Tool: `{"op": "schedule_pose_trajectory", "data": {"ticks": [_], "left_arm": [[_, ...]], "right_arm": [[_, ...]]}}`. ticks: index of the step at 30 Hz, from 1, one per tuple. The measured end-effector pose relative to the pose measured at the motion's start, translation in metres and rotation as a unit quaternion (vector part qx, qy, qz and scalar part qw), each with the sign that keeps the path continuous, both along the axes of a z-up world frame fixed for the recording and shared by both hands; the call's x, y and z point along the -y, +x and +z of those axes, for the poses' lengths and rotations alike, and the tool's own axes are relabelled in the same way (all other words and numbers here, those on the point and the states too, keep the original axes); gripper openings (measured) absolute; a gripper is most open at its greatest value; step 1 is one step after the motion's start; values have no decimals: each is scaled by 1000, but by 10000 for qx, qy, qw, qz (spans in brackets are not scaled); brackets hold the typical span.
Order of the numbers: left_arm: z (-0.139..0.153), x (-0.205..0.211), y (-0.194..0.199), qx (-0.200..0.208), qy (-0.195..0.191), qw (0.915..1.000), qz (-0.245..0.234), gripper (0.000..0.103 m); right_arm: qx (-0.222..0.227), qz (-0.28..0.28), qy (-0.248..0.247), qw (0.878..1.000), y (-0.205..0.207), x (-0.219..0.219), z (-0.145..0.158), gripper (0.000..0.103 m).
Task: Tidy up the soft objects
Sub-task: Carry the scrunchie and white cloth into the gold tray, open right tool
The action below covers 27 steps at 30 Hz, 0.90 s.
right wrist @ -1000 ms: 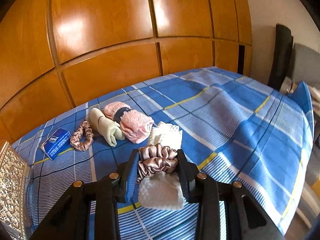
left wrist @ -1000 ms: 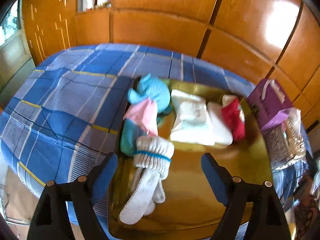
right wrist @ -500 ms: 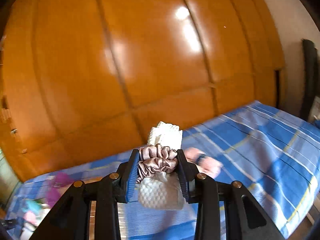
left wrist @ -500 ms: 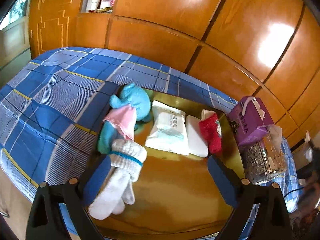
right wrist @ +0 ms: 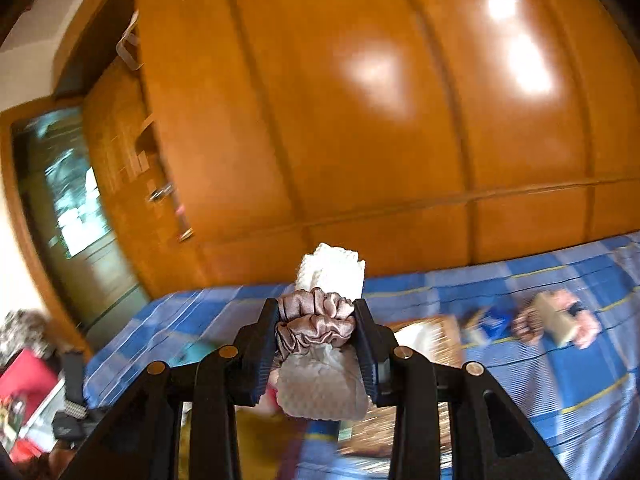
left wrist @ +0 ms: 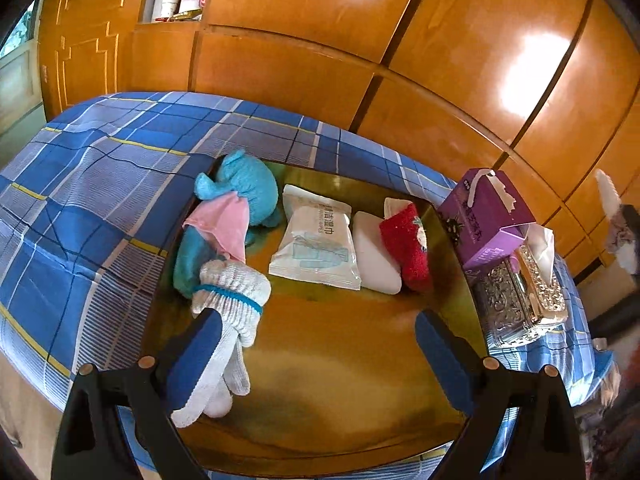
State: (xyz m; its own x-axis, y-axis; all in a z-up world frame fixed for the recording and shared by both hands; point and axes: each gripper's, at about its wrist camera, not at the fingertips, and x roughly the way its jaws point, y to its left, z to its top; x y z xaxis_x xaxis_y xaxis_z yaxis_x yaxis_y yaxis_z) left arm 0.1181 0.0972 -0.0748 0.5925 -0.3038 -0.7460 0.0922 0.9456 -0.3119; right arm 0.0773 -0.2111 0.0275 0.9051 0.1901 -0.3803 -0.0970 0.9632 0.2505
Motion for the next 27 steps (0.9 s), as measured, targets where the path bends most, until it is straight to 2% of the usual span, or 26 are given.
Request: {"op": "schedule_pose_trajectory", "data": {"ticks": [5, 10, 15, 22, 27], "left_arm": [[6, -5, -3, 108, 46, 9999, -5, 98], [8, -13, -5, 163, 63, 9998, 58, 98], [12, -26, -7, 247, 38, 9994, 245, 98], [22, -50, -9, 388, -69, 9974, 610, 98], [24, -61, -11, 385, -69, 9964, 750, 98]], "right_arm": [[-347, 687, -13, 9970, 14, -52, -21, 36], [-668, 1118, -58, 9915, 28, -90, -40, 36], [-1014, 1387, -31, 9851, 41, -115, -58, 36], [-1900, 1749, 51, 9661, 70, -156, -110, 36], [-2260, 1841, 32, 9566, 86, -180, -136, 36]]}}
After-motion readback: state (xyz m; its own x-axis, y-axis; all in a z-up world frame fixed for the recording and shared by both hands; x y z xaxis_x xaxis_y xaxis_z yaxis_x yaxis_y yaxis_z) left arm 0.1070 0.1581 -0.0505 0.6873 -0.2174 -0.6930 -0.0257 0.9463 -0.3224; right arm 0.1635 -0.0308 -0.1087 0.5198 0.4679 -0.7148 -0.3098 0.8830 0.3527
